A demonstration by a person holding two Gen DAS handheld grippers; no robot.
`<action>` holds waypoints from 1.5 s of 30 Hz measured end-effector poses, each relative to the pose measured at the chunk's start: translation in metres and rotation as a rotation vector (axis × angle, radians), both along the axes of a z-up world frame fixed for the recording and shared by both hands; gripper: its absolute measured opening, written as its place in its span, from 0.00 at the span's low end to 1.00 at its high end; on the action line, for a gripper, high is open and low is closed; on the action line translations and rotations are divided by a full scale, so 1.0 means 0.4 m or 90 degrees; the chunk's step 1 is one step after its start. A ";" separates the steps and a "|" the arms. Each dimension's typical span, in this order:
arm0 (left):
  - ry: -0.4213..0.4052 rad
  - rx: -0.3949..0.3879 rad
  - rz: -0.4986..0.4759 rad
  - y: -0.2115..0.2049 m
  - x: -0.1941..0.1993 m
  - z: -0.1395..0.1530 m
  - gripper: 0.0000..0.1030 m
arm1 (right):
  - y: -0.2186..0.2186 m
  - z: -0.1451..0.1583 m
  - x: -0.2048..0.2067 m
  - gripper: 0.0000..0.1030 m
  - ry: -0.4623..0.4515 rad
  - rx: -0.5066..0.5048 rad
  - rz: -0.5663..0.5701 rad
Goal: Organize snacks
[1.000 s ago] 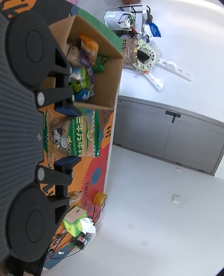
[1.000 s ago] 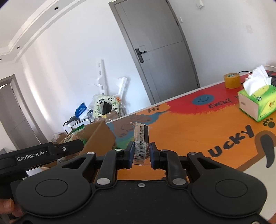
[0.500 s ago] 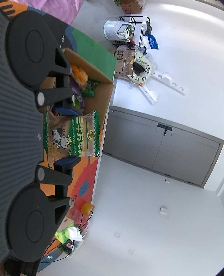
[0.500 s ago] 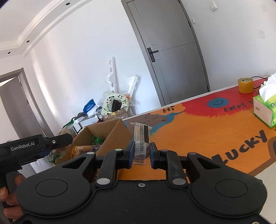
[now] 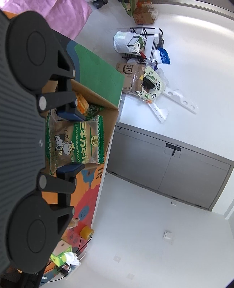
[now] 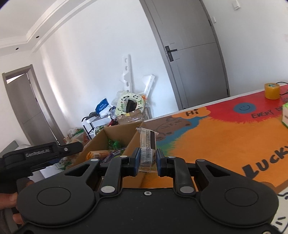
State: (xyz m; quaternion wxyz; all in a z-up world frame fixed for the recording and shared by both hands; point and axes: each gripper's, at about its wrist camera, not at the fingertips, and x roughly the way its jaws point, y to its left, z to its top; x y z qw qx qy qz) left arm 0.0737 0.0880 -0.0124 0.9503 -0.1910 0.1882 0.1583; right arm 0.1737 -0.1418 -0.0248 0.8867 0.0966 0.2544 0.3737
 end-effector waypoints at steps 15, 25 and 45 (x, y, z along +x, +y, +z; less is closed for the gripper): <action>0.005 -0.001 0.041 0.090 -0.034 0.012 0.55 | 0.146 0.026 0.005 0.19 -0.007 -0.011 0.054; 0.020 -0.020 0.057 0.141 -0.059 0.012 0.60 | 0.220 0.036 0.013 0.22 -0.008 -0.027 0.060; 0.036 0.012 0.022 0.033 -0.056 0.014 0.88 | 0.002 0.000 -0.007 0.72 0.042 -0.014 -0.026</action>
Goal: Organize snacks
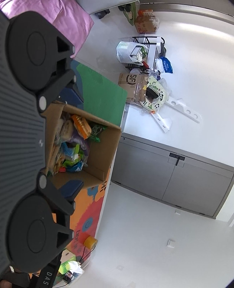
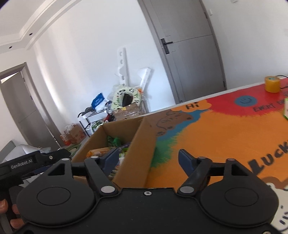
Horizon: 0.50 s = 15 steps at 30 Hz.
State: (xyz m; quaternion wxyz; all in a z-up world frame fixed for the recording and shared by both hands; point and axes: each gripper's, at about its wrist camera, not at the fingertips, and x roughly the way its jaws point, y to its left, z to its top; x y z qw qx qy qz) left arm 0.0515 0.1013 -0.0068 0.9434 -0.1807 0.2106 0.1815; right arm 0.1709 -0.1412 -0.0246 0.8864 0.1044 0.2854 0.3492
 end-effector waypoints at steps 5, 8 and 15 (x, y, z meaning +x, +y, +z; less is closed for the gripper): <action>0.007 0.003 -0.017 -0.031 0.002 -0.002 0.91 | -0.050 0.000 -0.012 0.81 0.001 0.000 -0.021; 0.009 0.007 -0.030 -0.055 0.004 0.000 0.92 | -0.079 0.004 -0.025 0.87 -0.003 0.000 -0.030; 0.015 0.033 -0.067 -0.120 0.002 0.014 0.94 | -0.141 0.019 -0.047 0.99 -0.010 0.012 -0.040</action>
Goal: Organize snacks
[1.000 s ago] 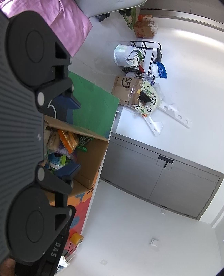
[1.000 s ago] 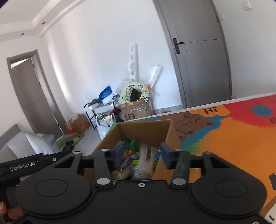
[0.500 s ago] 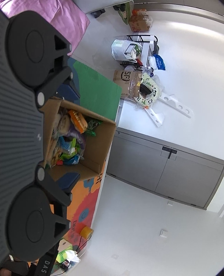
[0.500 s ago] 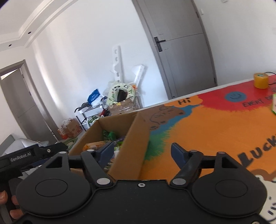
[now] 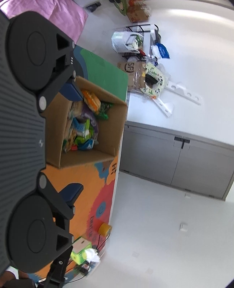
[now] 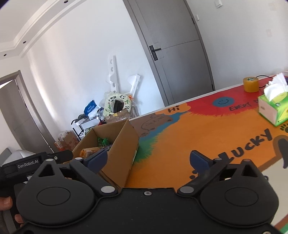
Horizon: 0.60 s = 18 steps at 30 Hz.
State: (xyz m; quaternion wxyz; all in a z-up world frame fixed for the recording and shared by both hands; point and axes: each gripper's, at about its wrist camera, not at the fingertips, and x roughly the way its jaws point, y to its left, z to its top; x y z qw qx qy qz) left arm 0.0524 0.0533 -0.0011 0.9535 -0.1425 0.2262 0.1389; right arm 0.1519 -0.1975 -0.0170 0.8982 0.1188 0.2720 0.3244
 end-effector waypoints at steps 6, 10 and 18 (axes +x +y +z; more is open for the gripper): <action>0.007 0.010 -0.023 -0.039 -0.016 0.008 0.95 | -0.046 0.008 -0.013 1.00 0.006 0.003 -0.002; 0.015 0.025 -0.034 -0.062 -0.025 0.009 0.95 | -0.077 0.011 -0.021 1.00 0.011 0.007 -0.013; 0.030 0.049 -0.032 -0.091 -0.062 0.036 0.99 | -0.100 0.022 -0.038 1.00 0.026 -0.004 0.000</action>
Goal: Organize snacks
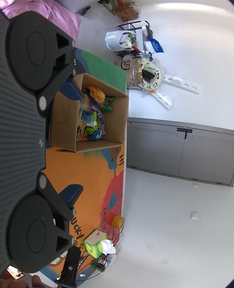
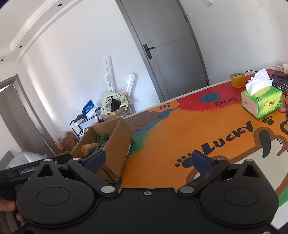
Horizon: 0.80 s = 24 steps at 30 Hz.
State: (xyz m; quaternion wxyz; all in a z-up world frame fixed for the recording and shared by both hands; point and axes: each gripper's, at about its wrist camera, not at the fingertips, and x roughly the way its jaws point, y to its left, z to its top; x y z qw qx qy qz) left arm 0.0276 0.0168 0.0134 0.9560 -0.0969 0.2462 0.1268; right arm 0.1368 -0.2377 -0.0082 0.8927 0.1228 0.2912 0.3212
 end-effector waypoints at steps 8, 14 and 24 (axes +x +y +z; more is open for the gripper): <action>-0.002 0.009 -0.019 -0.010 -0.039 0.018 0.99 | -0.011 0.029 -0.046 1.00 -0.011 -0.016 0.014; 0.011 0.007 -0.023 -0.005 -0.050 0.011 0.99 | -0.030 0.039 -0.078 1.00 -0.016 -0.046 0.004; 0.014 0.008 -0.030 -0.004 -0.063 0.012 0.99 | -0.045 0.058 -0.095 1.00 -0.021 -0.056 -0.026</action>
